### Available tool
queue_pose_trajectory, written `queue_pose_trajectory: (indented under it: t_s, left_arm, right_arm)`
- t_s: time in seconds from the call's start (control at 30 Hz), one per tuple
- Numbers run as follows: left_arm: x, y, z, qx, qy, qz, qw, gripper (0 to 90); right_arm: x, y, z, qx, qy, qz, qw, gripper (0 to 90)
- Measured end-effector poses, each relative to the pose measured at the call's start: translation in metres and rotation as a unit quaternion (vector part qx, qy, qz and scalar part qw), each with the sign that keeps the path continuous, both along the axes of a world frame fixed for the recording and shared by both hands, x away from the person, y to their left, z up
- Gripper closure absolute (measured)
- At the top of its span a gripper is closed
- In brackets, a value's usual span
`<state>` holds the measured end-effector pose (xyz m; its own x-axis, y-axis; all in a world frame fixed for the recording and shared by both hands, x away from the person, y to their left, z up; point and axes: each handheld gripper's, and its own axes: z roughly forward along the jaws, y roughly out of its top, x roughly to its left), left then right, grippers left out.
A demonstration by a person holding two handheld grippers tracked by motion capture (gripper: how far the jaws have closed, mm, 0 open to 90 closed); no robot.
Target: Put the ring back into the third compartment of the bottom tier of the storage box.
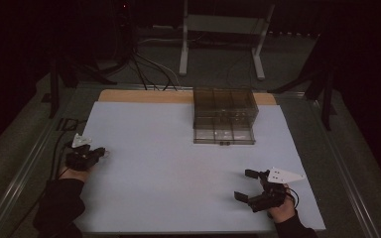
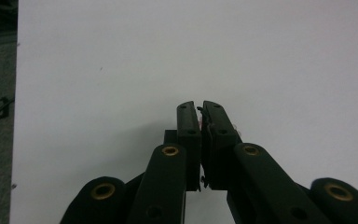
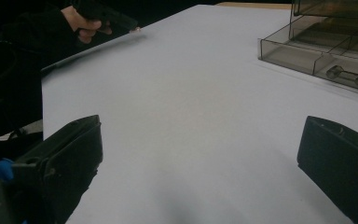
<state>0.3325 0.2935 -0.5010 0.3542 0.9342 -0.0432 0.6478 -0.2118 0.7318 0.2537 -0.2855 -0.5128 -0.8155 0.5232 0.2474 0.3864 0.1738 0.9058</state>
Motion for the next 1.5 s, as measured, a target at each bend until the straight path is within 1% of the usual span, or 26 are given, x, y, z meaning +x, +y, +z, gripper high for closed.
queue_pose_trajectory:
  t_s: [0.1, 0.13, 0.2, 0.23, 0.33, 0.37, 0.47, 0.53, 0.73, 0.87, 1.0, 1.2, 1.27, 1.37, 1.43, 1.5]
  left_arm:
    - [0.001, -0.004, 0.002, 0.001, -0.002, -0.007, 1.0, 88.4]
    - [0.001, -0.005, 0.002, 0.004, -0.003, -0.008, 1.0, 88.4]
    - [0.001, -0.007, 0.003, 0.001, -0.002, -0.013, 0.9999, 88.4]
    - [0.001, -0.008, 0.003, 0.005, -0.003, -0.016, 0.9999, 88.4]
    - [0.001, -0.011, 0.004, 0.003, -0.004, -0.021, 0.9998, 88.4]
    - [0.001, -0.013, 0.004, 0.006, -0.005, -0.023, 0.9997, 88.4]
    - [0.002, -0.015, 0.005, 0.006, -0.004, -0.029, 0.9996, 88.4]
    - [0.004, -0.019, 0.008, 0.009, -0.004, -0.041, 0.9991, 88.4]
    - [0.006, -0.028, 0.01, 0.009, -0.005, -0.057, 0.9983, 88.4]
    - [0.007, -0.033, 0.01, 0.01, -0.003, -0.063, 0.9979, 88.4]
    - [0.009, -0.042, 0.01, 0.005, -0.001, -0.075, 0.9972, 88.3]
    - [0.013, -0.056, 0.012, 0.012, 0.001, -0.095, 0.9954, 88.3]
    - [0.014, -0.059, 0.014, 0.012, 0.0, -0.098, 0.9951, 88.4]
    - [0.015, -0.065, 0.016, 0.012, 0.0, -0.107, 0.9942, 88.3]
    - [0.016, -0.07, 0.017, 0.013, -0.003, -0.115, 0.9933, 88.3]
    - [0.017, -0.076, 0.018, 0.013, -0.002, -0.122, 0.9924, 88.4]
  right_arm:
    - [0.0, 0.0, 0.0, 0.001, -0.001, -0.001, 1.0, 0.0]
    - [0.0, 0.0, 0.0, 0.0, 0.0, 0.0, 1.0, 0.0]
    - [0.0, 0.0, 0.0, 0.001, 0.0, 0.0, 1.0, 0.0]
    - [0.0, 0.0, 0.0, 0.001, 0.0, 0.0, 1.0, 0.0]
    - [0.0, 0.001, -0.001, -0.001, 0.001, 0.001, 1.0, 0.0]
    - [0.0, 0.001, -0.001, 0.0, 0.002, 0.001, 1.0, 0.0]
    - [0.0, 0.002, 0.0, 0.0, 0.0, 0.002, 1.0, 0.0]
    - [0.0, 0.002, -0.001, 0.0, 0.002, 0.004, 1.0, 0.0]
    - [0.0, 0.002, -0.001, 0.001, 0.003, 0.004, 1.0, 0.0]
    - [0.0, 0.002, 0.0, 0.001, 0.002, 0.004, 1.0, 0.0]
    - [0.0, 0.002, 0.0, 0.002, 0.002, 0.004, 1.0, 0.0]
    - [0.0, 0.002, -0.001, 0.001, 0.002, 0.004, 1.0, 0.0]
    - [0.0, 0.002, -0.001, 0.002, 0.003, 0.004, 1.0, 0.0]
    - [0.0, 0.001, -0.001, 0.004, 0.004, 0.003, 1.0, 0.0]
    - [0.0, 0.001, 0.0, 0.005, 0.002, 0.002, 1.0, 0.0]
    - [0.0, 0.001, -0.001, 0.002, 0.004, 0.002, 1.0, 0.0]
